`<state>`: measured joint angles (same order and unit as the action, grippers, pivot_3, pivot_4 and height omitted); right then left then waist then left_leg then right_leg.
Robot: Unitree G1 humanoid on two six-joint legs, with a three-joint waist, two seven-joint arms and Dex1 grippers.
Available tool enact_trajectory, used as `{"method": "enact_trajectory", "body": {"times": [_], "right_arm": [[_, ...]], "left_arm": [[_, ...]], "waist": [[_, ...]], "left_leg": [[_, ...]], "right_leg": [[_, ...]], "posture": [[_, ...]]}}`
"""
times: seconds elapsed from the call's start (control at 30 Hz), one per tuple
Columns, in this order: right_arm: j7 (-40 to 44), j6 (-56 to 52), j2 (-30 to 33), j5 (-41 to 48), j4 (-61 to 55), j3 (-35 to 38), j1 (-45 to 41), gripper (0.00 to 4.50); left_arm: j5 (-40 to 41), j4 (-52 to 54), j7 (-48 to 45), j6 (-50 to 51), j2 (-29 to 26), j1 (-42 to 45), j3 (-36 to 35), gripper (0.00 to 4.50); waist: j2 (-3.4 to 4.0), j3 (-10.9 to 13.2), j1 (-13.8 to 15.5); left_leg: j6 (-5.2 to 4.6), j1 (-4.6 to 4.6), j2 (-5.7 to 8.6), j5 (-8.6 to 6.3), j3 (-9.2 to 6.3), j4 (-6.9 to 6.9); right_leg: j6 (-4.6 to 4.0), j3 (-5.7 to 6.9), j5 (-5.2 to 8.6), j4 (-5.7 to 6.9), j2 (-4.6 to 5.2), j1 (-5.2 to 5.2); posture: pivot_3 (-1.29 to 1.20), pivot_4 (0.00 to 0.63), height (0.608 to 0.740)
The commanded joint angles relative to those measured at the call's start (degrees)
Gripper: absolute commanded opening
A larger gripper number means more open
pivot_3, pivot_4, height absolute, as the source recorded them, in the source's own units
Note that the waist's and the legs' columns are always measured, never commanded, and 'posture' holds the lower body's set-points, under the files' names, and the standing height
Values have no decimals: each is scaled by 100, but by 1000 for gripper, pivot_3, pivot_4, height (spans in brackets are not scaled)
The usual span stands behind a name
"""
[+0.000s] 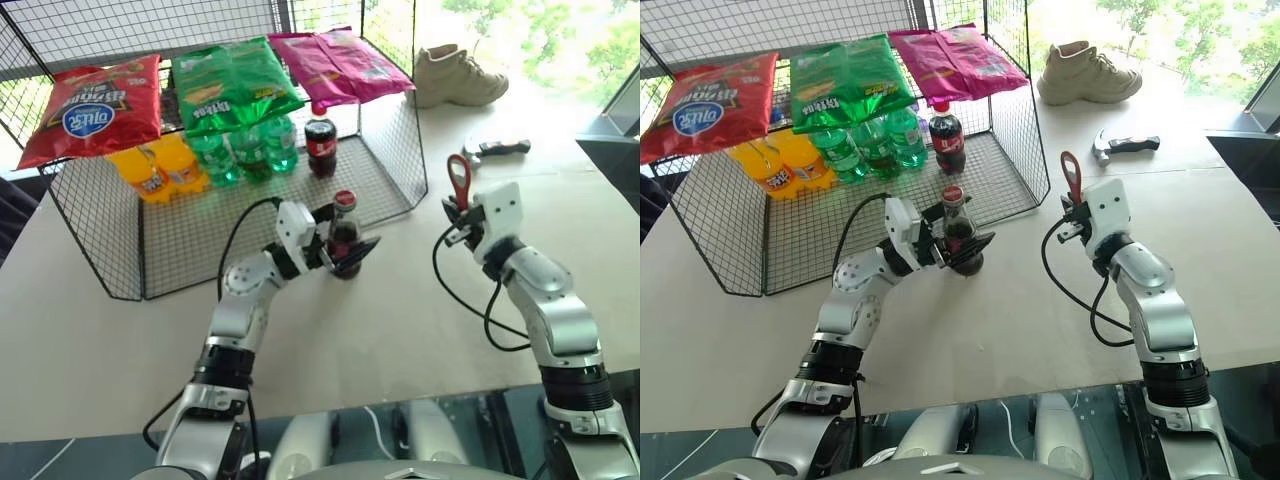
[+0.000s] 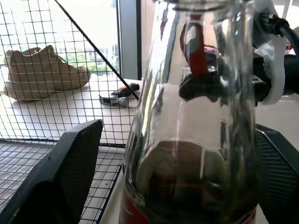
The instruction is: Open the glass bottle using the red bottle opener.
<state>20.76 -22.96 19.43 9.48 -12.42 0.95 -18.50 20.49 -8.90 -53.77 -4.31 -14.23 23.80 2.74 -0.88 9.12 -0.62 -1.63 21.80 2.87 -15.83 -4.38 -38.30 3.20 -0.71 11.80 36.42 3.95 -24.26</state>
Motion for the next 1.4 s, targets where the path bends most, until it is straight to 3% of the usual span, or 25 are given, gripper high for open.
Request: {"method": "enact_trajectory", "body": {"times": [0.03,0.8,0.9,1.0,1.23,1.4], "right_arm": [[-28,174,-20,-6,-112,67,-111,0],[-79,293,-206,-79,-21,2,-115,0],[-65,304,-208,-84,5,-6,-134,0],[-29,305,-195,-117,-7,-55,-159,0],[122,479,-115,-551,-232,-630,-442,0],[162,1222,64,-1565,-220,-1484,-838,0]], "left_arm": [[128,352,-24,-17,-20,163,-34,4462],[253,370,-183,222,-131,289,-41,4462],[252,369,-203,243,-137,280,-42,3654],[225,360,-229,253,-157,271,-32,2291],[102,245,-213,182,-193,271,-21,2251],[36,226,-196,171,-192,255,19,2251]], "waist": [[0,0,1],[0,0,-2],[0,0,-2],[0,0,-5],[0,0,-10],[1,0,-16]], "left_leg": [[0,0,0,0,0,0],[0,-1,0,0,0,-1],[0,-1,0,0,0,-1],[0,-1,0,0,0,-1],[0,-4,0,0,1,-1],[1,-5,0,0,0,-1]], "right_leg": [[0,0,0,0,0,0],[0,0,0,0,-1,2],[0,0,0,0,-1,1],[0,0,0,0,-1,1],[0,-1,0,2,-1,1],[0,0,0,3,-2,1]], "posture": [[0,150,740],[0,150,740],[0,150,740],[0,150,740],[0,150,740],[0,150,740]]}}
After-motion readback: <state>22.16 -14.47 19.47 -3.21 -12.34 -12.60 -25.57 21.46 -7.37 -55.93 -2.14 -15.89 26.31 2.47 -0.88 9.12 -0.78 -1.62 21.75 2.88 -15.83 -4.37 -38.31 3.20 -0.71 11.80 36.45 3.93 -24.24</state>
